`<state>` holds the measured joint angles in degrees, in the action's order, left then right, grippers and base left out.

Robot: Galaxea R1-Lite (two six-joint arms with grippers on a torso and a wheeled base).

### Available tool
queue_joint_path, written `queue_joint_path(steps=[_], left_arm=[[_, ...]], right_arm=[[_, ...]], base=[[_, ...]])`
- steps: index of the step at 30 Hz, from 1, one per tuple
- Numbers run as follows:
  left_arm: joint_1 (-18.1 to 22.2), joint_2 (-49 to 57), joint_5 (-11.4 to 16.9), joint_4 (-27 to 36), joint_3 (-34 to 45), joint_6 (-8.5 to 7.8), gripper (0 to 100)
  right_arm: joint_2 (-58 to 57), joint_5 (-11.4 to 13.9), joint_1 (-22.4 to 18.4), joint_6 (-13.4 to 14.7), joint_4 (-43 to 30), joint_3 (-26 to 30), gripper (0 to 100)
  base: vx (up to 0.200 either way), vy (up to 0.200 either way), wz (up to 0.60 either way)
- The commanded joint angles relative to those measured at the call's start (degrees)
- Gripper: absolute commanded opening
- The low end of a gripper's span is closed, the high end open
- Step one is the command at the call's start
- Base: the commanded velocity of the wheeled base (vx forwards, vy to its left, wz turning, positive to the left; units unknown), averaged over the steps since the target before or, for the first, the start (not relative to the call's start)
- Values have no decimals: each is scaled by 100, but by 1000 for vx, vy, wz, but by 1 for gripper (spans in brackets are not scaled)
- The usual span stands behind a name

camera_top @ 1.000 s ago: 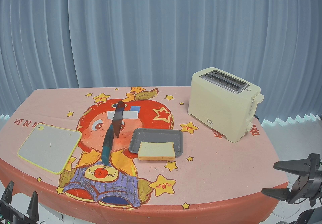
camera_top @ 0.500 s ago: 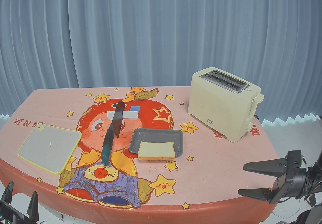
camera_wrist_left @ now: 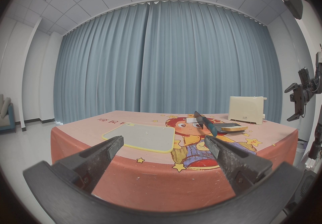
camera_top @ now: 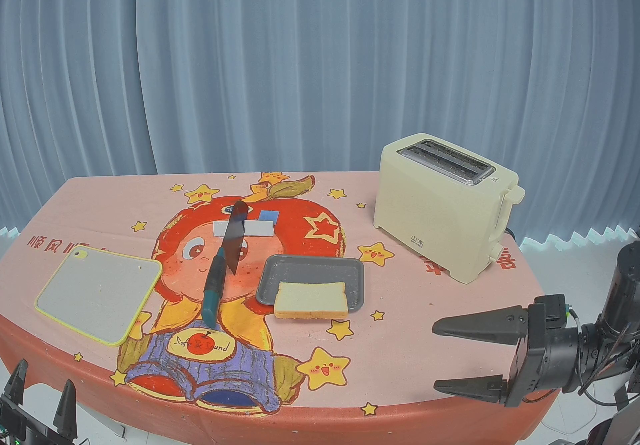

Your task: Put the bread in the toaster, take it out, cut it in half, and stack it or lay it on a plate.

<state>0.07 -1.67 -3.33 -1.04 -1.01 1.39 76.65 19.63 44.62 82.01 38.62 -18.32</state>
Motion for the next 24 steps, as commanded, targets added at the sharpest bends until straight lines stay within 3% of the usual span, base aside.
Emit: queue_joint_path(steps=[1, 5, 9, 24], left_arm=[[1, 0, -1, -2, 101, 2, 100], [1, 0, -1, -2, 101, 2, 100], [1, 0, -1, -2, 101, 2, 100], [1, 0, -1, -2, 101, 2, 100]], right_arm=[[315, 15, 21, 44, -4, -180, 100], [500, 138, 21, 44, -4, -303, 100], [526, 463, 29, 35, -4, -321, 100], [1053, 481, 38, 70, 207, -655, 100]], base=[[0, 0, 0], [0, 0, 0], [0, 0, 0], [0, 0, 0]])
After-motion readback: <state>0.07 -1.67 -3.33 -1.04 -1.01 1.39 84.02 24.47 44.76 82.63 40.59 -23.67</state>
